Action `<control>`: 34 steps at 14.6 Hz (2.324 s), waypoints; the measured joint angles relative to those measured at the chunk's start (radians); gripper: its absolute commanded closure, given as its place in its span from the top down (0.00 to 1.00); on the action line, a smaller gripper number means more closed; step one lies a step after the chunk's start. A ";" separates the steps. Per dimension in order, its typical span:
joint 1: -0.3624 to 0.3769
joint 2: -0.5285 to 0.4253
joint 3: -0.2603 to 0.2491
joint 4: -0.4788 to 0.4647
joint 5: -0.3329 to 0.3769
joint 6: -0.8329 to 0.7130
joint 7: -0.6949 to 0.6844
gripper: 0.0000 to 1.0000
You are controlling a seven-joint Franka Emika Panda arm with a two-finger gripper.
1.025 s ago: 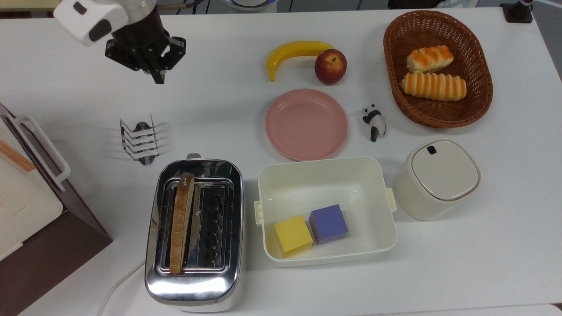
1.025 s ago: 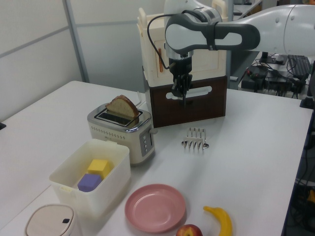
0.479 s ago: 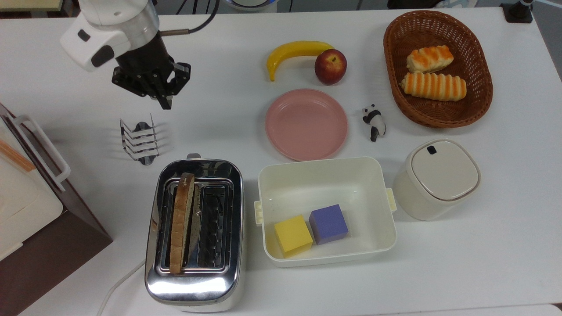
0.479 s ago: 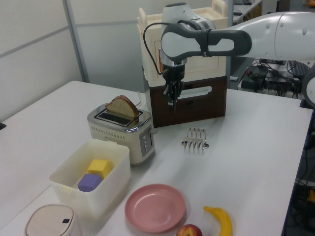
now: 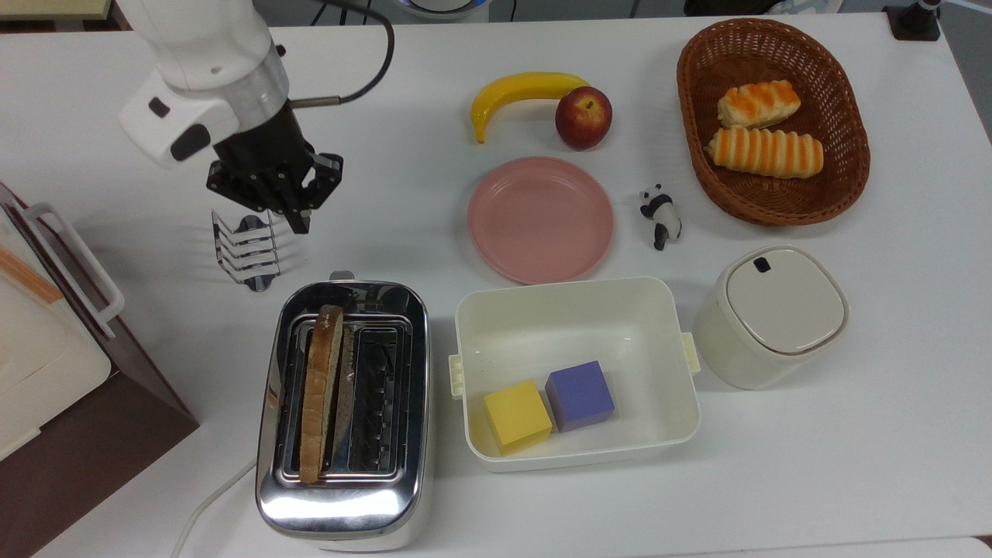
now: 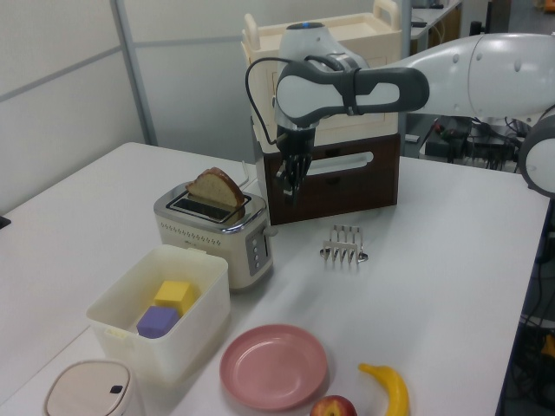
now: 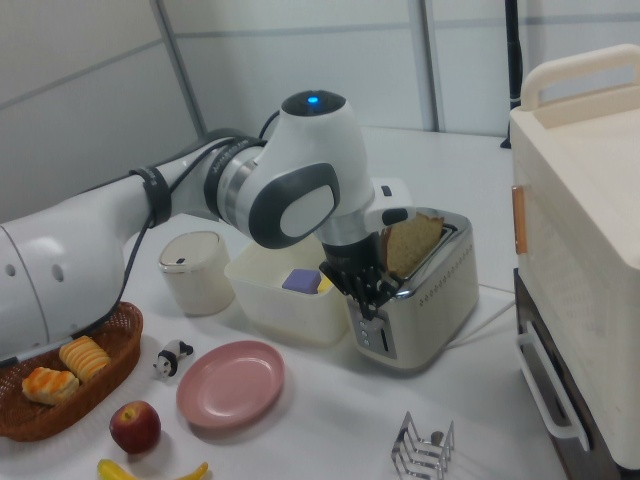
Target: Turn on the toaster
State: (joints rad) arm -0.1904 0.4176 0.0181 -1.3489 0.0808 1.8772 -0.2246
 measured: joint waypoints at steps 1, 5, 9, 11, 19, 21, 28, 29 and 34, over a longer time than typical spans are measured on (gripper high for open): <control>0.000 0.009 0.001 0.000 0.000 0.009 0.000 0.00; 0.018 0.044 0.006 0.000 0.000 0.058 0.000 0.00; 0.041 0.070 0.006 0.000 0.000 0.073 0.001 0.00; 0.041 0.083 0.006 0.000 0.000 0.074 0.001 0.00; 0.042 0.102 0.006 0.000 0.000 0.090 0.001 0.00; 0.042 0.108 0.006 -0.005 0.000 0.119 0.001 0.00; 0.042 0.124 0.006 -0.026 0.000 0.146 0.001 0.00; 0.043 0.124 0.006 -0.028 0.000 0.146 0.001 0.00; 0.043 0.127 0.006 -0.032 0.000 0.147 0.000 0.00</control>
State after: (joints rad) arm -0.1469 0.5445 0.0246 -1.3807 0.0811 2.0239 -0.2241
